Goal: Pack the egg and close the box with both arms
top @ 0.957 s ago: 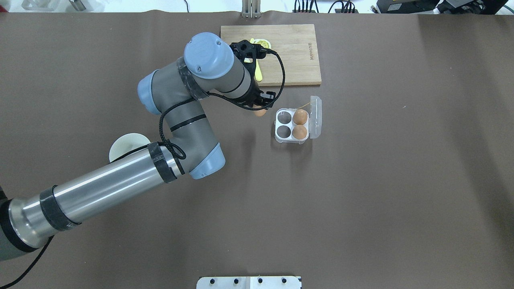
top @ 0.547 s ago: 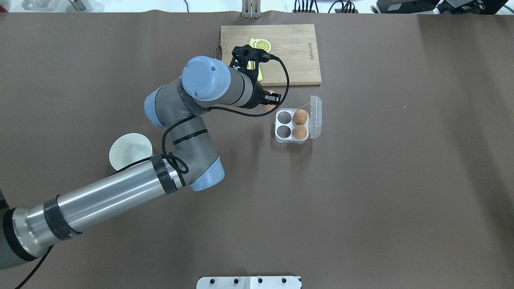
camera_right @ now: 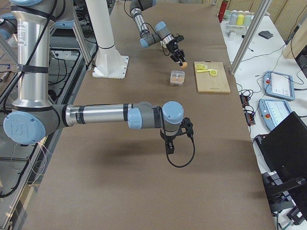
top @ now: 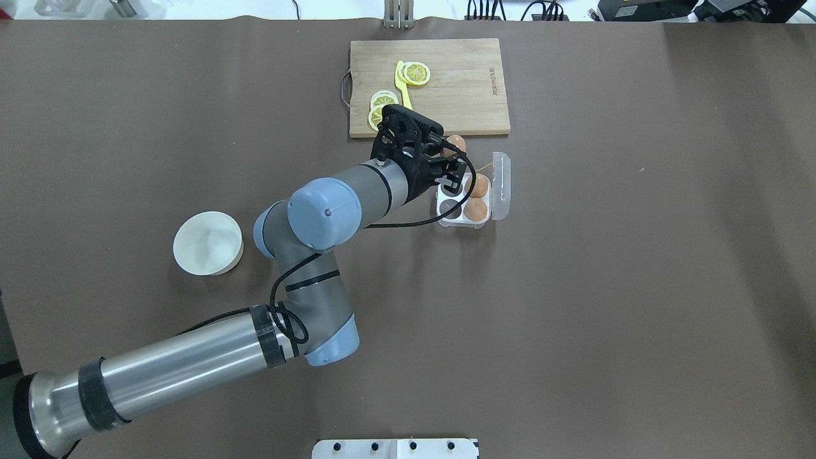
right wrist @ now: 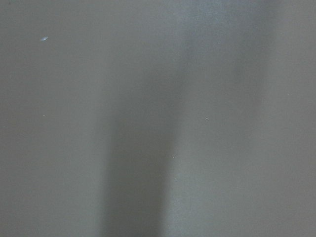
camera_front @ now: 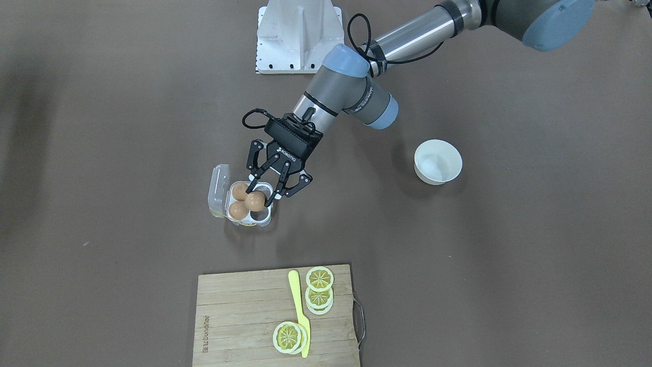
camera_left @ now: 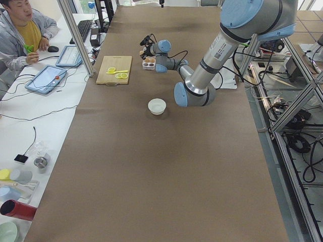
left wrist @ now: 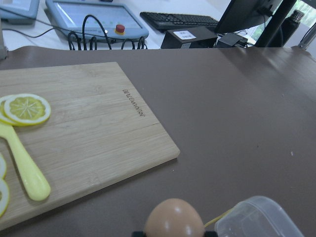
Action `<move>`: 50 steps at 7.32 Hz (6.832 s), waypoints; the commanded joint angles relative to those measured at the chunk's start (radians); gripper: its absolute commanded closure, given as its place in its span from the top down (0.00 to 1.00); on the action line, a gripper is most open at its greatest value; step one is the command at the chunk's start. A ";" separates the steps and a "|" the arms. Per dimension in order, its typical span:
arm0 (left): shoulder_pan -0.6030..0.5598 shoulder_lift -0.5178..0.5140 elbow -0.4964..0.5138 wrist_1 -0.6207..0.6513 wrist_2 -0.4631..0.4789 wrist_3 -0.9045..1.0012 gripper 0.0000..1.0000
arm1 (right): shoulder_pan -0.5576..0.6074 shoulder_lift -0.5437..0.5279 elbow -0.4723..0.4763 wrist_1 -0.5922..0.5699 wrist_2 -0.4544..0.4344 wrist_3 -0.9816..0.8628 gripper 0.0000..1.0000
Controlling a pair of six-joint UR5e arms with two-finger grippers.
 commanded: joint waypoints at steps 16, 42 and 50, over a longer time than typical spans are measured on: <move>0.109 0.002 0.065 -0.009 0.139 0.111 0.96 | 0.000 -0.003 0.009 0.001 0.005 0.027 1.00; -0.971 0.737 -0.317 0.580 -1.094 0.164 0.98 | -0.736 0.744 -0.185 0.240 -0.339 1.324 0.00; -0.968 0.887 -0.406 0.615 -1.100 0.182 0.98 | -0.211 0.211 -0.011 0.217 -0.058 0.687 0.06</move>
